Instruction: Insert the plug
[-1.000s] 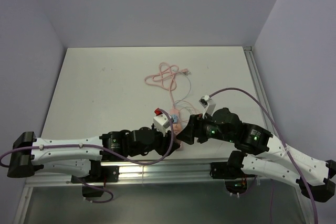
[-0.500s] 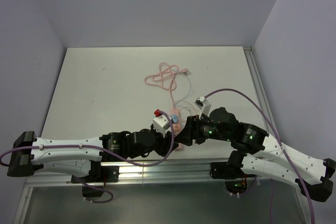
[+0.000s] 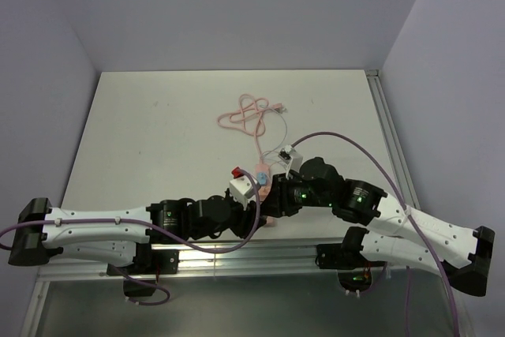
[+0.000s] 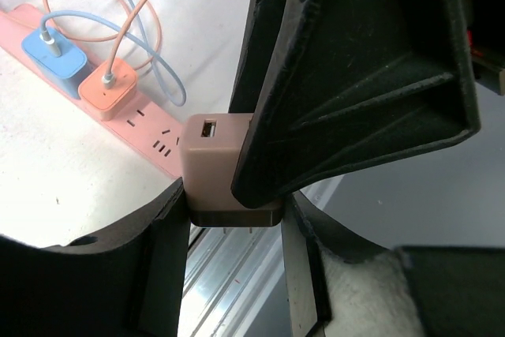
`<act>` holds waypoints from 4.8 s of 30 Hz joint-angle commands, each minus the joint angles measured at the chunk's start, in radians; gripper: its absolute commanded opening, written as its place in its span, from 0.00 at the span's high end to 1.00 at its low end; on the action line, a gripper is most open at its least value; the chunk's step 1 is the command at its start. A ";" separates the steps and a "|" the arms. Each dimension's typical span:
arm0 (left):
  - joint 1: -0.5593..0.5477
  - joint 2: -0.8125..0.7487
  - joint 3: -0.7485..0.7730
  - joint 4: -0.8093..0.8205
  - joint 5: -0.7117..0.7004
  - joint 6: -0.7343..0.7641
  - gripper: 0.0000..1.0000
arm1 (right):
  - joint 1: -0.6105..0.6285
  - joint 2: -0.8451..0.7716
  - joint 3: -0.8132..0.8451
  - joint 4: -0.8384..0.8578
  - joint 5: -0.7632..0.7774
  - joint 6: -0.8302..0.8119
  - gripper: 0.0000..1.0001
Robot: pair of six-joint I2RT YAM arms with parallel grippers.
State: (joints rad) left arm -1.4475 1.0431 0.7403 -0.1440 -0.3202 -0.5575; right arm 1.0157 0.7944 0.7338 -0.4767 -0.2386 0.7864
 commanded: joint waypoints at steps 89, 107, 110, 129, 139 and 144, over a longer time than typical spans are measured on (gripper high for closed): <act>-0.011 -0.597 -0.269 -0.296 -0.313 -0.711 0.04 | 0.497 0.471 -0.087 0.026 1.153 0.398 1.00; -0.013 -0.591 -0.259 -0.298 -0.306 -0.710 0.04 | 0.538 0.686 -0.075 -0.059 1.061 0.586 1.00; -0.013 -0.594 -0.262 -0.289 -0.309 -0.707 0.04 | 0.561 0.701 -0.091 -0.059 1.038 0.625 1.00; -0.013 -0.552 -0.252 -0.264 -0.290 -0.705 0.04 | 0.647 0.871 -0.088 0.042 0.946 0.634 1.00; -0.013 -0.571 -0.259 -0.278 -0.278 -0.726 0.04 | 0.623 0.947 -0.066 0.079 0.871 0.588 1.00; -0.013 -0.592 -0.269 -0.293 -0.276 -0.742 0.05 | 0.621 0.933 -0.088 0.101 0.863 0.594 1.00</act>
State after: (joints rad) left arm -1.4548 0.4648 0.4694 -0.4507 -0.6018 -1.2781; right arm 1.6466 1.6264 0.7250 -0.5121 1.1549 1.3182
